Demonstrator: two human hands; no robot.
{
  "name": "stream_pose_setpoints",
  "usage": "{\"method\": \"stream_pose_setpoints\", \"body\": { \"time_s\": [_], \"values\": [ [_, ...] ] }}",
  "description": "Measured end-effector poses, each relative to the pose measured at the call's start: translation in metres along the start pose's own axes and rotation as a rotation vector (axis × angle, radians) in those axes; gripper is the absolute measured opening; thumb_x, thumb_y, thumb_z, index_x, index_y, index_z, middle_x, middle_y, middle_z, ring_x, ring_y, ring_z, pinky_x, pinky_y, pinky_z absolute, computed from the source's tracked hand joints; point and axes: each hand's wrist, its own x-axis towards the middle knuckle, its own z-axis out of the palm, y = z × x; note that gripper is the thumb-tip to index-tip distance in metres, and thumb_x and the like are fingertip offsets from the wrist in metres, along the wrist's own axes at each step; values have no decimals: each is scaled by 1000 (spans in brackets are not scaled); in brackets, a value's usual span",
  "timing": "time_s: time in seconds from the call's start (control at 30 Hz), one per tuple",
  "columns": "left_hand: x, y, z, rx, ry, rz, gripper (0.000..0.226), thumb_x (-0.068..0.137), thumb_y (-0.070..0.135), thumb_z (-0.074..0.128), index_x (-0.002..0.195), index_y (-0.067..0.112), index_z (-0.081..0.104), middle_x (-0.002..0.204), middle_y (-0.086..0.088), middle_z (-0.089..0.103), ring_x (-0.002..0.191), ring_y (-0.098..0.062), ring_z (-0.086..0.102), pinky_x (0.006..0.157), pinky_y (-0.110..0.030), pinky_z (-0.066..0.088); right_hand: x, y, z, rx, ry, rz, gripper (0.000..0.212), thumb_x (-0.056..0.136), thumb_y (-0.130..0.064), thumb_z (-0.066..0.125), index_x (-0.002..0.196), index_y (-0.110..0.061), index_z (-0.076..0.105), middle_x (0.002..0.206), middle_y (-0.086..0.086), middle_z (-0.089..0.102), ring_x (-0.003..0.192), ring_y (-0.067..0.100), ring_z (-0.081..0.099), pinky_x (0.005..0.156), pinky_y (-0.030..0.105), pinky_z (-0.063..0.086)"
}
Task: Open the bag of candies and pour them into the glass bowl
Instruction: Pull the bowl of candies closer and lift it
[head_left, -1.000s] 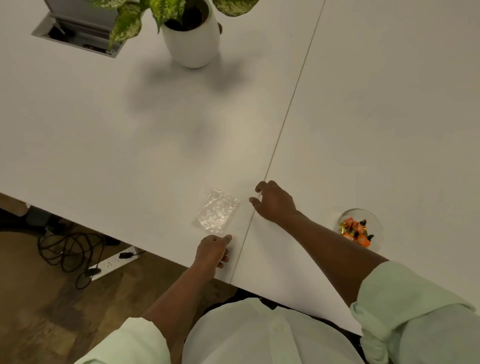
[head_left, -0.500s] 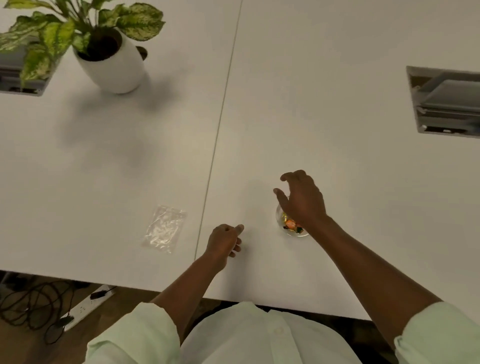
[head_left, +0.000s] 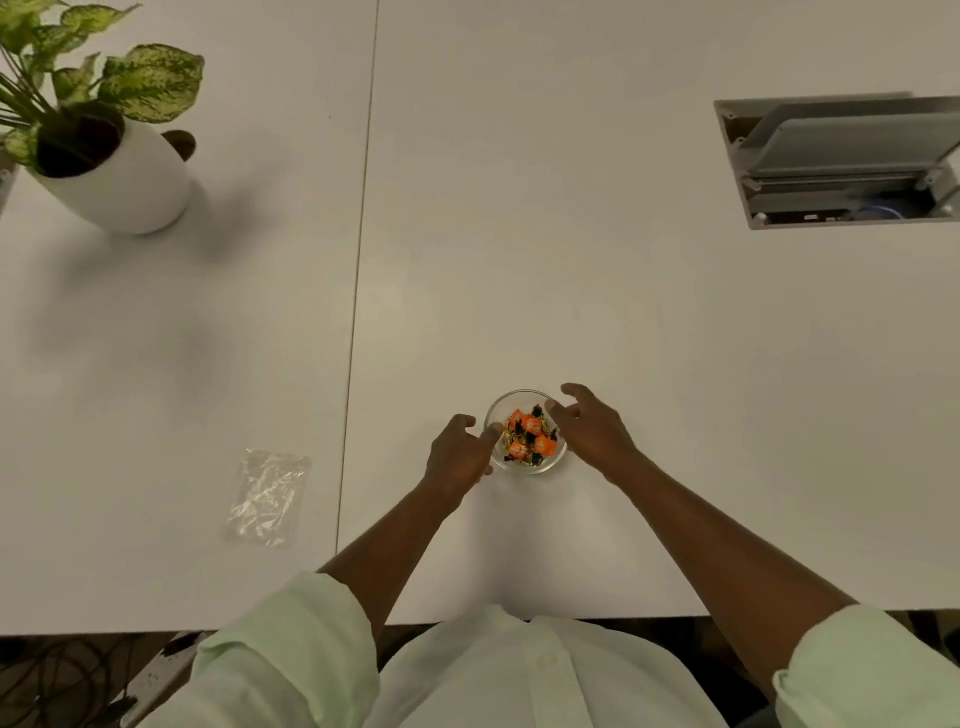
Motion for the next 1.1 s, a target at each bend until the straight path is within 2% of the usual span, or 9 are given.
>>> {"method": "stream_pose_setpoints", "body": {
  "time_s": [0.2,0.33,0.5,0.6,0.63,0.7,0.8,1.0,1.1],
  "values": [
    [4,8,12,41,-49,-19,39,94,22,58,132,17,52,113,-11,69,76,-23,73,60,-29,57,2,7,3,58,-39,17,35,99,-36,52,131,-25,61,113,5,69,104,24,67,92,45,57],
    [4,10,15,62,-64,0,36,92,10,50,127,18,52,116,-15,66,90,-33,73,67,-36,62,7,6,3,3,-21,-8,31,101,-28,48,124,-21,66,116,6,70,104,24,66,86,38,56],
    [12,19,10,67,-45,19,36,92,7,49,126,20,54,117,-16,66,95,-36,71,61,-34,61,16,-1,2,-67,-6,-60,31,103,-23,45,126,-17,66,118,9,72,105,24,66,81,31,51],
    [23,32,4,95,-10,42,38,91,7,50,127,19,54,116,-14,67,90,-35,73,55,-29,58,26,-10,-1,-72,26,-87,31,103,-24,45,125,-17,66,116,9,73,104,23,67,79,29,49],
    [28,37,3,103,7,51,39,91,8,50,128,19,54,115,-14,68,89,-34,73,56,-31,60,31,-15,-3,-67,38,-90,31,103,-24,45,125,-17,66,115,9,73,100,22,66,77,29,48],
    [38,49,-1,122,40,81,42,90,8,51,131,18,54,114,-15,68,92,-35,73,70,-41,63,40,-25,-7,-51,69,-103,30,102,-25,47,123,-17,67,113,8,73,94,19,64,75,28,46],
    [56,70,-6,141,69,127,44,90,9,52,133,16,53,119,-17,66,103,-38,69,85,-50,60,57,-45,-15,-22,109,-109,28,100,-27,50,120,-16,67,113,9,72,99,23,67,77,29,50],
    [96,115,-18,172,131,206,47,89,6,51,136,14,52,120,-18,65,106,-37,67,88,-49,59,100,-87,-31,-12,152,-126,30,96,-21,52,122,-16,66,115,10,72,104,27,68,78,30,51],
    [121,139,-24,179,169,241,48,89,5,49,136,14,52,117,-15,66,101,-34,67,77,-40,59,128,-109,-41,-17,175,-140,31,96,-19,51,123,-16,66,117,11,71,104,29,68,81,34,56]
  ]
}}
